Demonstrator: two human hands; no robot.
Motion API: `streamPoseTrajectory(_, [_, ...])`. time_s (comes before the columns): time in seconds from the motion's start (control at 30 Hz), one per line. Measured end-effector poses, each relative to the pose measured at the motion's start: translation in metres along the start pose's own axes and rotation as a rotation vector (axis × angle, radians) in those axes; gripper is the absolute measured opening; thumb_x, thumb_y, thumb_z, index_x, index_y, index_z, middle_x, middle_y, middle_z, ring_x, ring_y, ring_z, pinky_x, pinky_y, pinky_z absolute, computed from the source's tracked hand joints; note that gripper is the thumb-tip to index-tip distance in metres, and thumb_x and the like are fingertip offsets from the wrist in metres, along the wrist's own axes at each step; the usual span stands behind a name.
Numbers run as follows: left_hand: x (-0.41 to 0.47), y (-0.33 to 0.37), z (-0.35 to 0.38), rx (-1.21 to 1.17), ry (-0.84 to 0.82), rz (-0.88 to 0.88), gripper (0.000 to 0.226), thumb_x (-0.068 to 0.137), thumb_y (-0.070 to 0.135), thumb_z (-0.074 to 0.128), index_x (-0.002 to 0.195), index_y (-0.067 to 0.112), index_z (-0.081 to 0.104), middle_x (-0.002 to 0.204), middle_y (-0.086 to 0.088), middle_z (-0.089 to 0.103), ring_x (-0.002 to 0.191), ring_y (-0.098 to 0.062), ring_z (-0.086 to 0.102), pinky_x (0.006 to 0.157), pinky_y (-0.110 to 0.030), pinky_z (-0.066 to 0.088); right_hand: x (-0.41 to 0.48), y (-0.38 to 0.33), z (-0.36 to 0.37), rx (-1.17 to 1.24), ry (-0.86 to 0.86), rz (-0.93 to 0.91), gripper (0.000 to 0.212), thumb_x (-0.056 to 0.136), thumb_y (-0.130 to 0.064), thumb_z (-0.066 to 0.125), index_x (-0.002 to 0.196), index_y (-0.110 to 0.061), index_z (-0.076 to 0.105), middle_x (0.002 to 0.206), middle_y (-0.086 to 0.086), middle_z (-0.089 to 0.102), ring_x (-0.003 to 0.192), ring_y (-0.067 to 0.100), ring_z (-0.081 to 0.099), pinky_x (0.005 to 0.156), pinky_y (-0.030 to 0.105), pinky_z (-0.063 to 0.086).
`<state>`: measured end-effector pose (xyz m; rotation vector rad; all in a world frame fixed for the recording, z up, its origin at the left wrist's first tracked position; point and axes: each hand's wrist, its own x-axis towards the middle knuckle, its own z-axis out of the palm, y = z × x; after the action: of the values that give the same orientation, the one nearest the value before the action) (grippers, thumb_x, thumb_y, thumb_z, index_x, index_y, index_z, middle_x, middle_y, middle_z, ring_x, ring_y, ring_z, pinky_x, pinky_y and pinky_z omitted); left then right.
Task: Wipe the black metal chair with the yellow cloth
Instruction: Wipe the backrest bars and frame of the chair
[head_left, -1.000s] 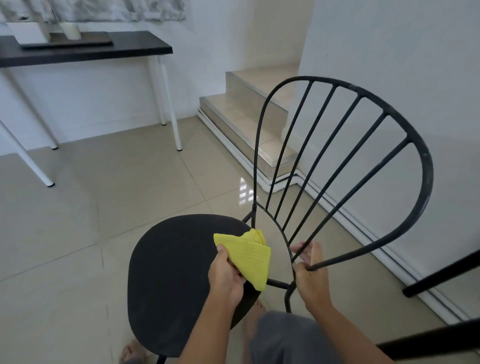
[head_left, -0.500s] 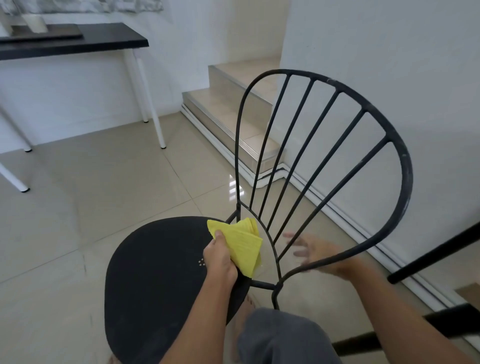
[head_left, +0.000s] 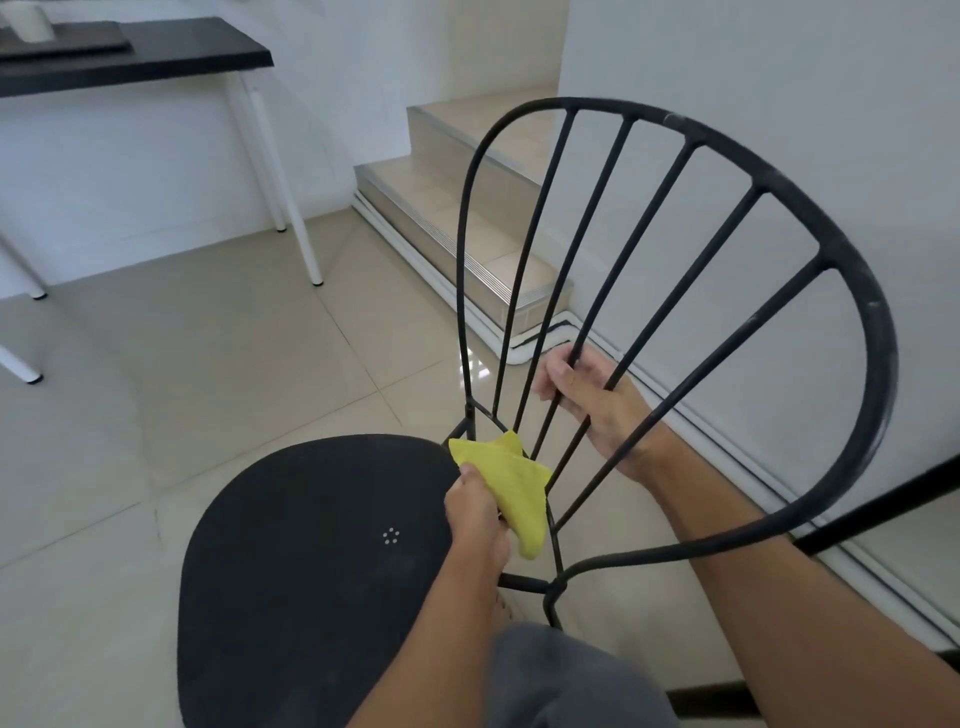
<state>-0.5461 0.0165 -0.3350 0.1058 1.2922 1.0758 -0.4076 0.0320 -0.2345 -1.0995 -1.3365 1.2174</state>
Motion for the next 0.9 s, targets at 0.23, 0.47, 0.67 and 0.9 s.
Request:
streamPoseTrajectory(0.23, [0.009, -0.02, 0.023, -0.05, 0.019, -0.131, 0.033, 0.099, 0.038, 0.049, 0.104, 0.009, 0.066, 0.094, -0.014, 0.072, 0.084, -0.033, 0.07, 0.078, -0.05, 0.058, 0.01, 0.017, 0.015, 0.086, 0.152, -0.1, 0.02, 0.089, -0.035, 0.054, 0.08, -0.018, 0.05, 0.067, -0.005, 0.041, 0.066, 0.013, 0.041, 0.071, 0.029, 0.044])
streamPoseTrajectory(0.47, [0.013, -0.018, 0.046, 0.018, -0.094, -0.18, 0.043, 0.1, 0.044, 0.044, 0.099, 0.009, 0.068, 0.09, -0.013, 0.074, 0.084, -0.031, 0.072, 0.08, -0.051, 0.058, 0.013, 0.026, 0.017, 0.11, 0.179, -0.156, 0.02, 0.097, -0.017, 0.045, 0.077, -0.015, 0.048, 0.063, -0.008, 0.04, 0.061, 0.014, 0.036, 0.063, 0.029, 0.038])
streamPoseTrajectory(0.67, [0.053, 0.035, 0.068, -0.042, -0.035, -0.098, 0.027, 0.1, 0.025, 0.04, 0.088, 0.009, 0.057, 0.073, -0.008, 0.062, 0.063, -0.023, 0.061, 0.059, -0.034, 0.055, 0.015, 0.029, 0.017, 0.12, 0.188, -0.168, 0.019, 0.097, -0.019, 0.044, 0.079, -0.014, 0.049, 0.063, -0.007, 0.04, 0.061, 0.014, 0.035, 0.06, 0.031, 0.036])
streamPoseTrajectory(0.9, [0.032, 0.019, 0.06, 0.068, -0.163, -0.113, 0.045, 0.103, 0.038, 0.035, 0.084, 0.006, 0.061, 0.057, -0.006, 0.066, 0.055, -0.022, 0.066, 0.055, -0.035, 0.056, 0.016, 0.029, 0.018, 0.105, 0.199, -0.188, 0.024, 0.099, -0.017, 0.041, 0.076, -0.014, 0.047, 0.062, -0.007, 0.039, 0.059, 0.014, 0.035, 0.059, 0.03, 0.035])
